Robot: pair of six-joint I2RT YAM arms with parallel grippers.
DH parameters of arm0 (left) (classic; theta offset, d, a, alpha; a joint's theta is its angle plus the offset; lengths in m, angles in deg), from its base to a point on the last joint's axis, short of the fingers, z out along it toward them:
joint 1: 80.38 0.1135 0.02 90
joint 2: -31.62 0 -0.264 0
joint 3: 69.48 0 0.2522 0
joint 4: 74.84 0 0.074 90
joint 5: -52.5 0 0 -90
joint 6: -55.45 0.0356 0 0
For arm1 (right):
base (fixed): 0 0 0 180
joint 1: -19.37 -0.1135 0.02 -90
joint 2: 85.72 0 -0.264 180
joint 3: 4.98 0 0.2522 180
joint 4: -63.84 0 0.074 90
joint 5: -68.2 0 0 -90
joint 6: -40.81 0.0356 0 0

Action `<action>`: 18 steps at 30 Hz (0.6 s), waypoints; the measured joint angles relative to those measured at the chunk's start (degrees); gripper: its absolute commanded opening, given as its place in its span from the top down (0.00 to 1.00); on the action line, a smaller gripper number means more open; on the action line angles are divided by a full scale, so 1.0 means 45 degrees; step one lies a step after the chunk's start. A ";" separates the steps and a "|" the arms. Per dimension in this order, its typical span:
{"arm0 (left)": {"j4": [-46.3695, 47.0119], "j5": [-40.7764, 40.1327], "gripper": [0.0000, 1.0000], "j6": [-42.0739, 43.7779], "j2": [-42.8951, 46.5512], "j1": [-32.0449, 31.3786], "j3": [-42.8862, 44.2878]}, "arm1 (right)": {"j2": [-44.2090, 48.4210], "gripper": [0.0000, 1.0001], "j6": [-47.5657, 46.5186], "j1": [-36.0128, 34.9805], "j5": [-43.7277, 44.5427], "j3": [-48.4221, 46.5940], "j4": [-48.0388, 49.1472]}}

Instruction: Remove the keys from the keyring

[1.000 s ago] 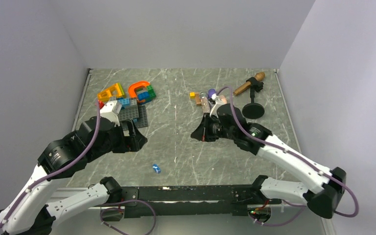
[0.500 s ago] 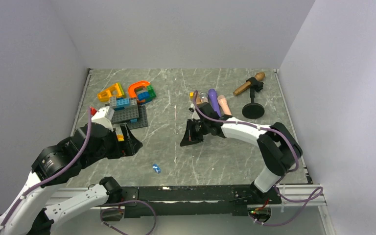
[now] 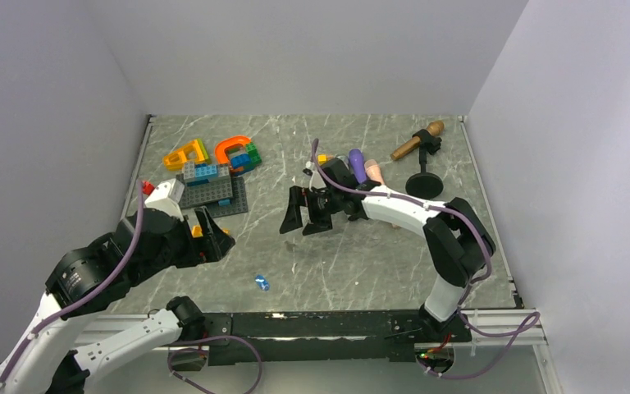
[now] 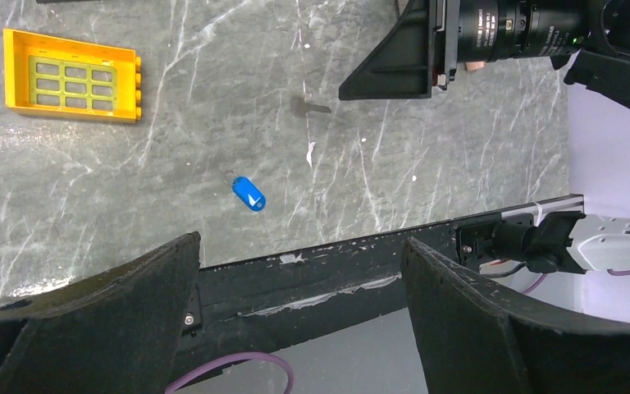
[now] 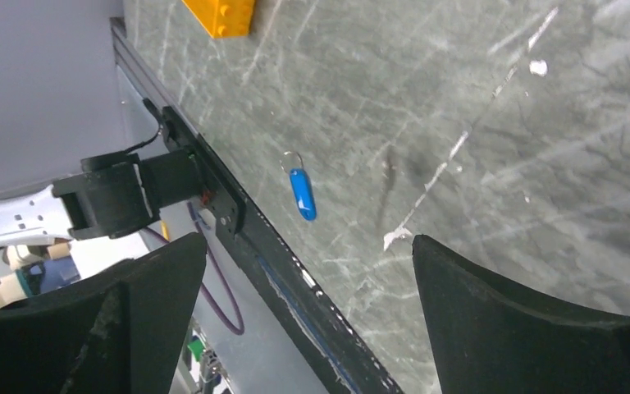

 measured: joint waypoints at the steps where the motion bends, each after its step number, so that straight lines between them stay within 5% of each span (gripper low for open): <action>1: 0.0019 0.0000 0.04 0.0000 -0.0005 0.0000 0.0000 | 0.0083 0.00 -0.0126 0.0000 0.0102 0.0000 -0.0287; 18: 0.1282 0.0136 0.05 0.0457 -0.1860 0.0000 -0.0641 | 0.6193 0.00 -0.1248 0.0078 0.2929 0.0554 -0.3900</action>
